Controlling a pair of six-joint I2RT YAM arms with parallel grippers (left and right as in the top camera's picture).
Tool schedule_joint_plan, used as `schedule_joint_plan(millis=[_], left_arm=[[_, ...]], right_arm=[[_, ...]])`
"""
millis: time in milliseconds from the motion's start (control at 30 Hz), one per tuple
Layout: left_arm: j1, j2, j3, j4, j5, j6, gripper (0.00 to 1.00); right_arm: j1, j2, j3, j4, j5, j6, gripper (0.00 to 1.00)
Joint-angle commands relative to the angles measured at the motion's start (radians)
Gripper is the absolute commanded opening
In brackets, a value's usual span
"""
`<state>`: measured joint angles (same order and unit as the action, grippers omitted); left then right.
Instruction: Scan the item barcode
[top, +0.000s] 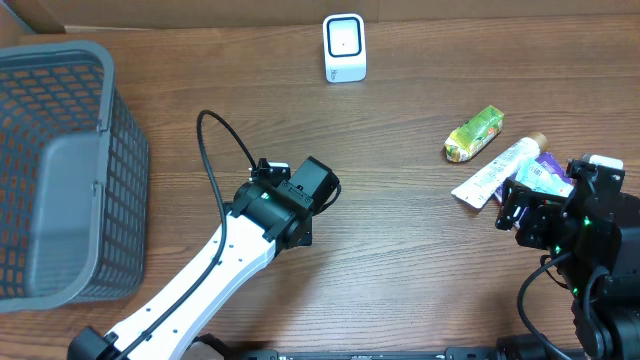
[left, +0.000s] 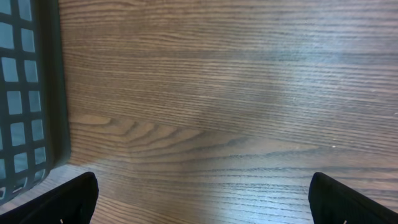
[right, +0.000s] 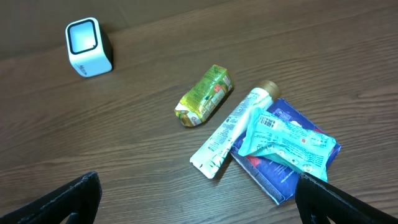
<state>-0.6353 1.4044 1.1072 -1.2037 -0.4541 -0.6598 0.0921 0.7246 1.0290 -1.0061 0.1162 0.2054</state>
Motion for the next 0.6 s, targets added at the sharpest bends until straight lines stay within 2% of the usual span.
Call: schedule_joint_plan(millis=[0,333,567], left_arm=[[-0.005,0.031,-0.001,0.002,0.003,-0.021,1.00],[-0.005,0.056,-0.001,0.005,0.003,-0.021,1.00],[-0.005,0.056,-0.001,0.005,0.003,-0.021,0.99]], right_arm=[[-0.002,-0.009,-0.003,0.004,0.003,-0.016,1.00],[-0.002,-0.108,-0.006,0.021,0.002,-0.016,1.00],[-0.002,-0.179,-0.132,0.382,0.016,-0.024,1.00]])
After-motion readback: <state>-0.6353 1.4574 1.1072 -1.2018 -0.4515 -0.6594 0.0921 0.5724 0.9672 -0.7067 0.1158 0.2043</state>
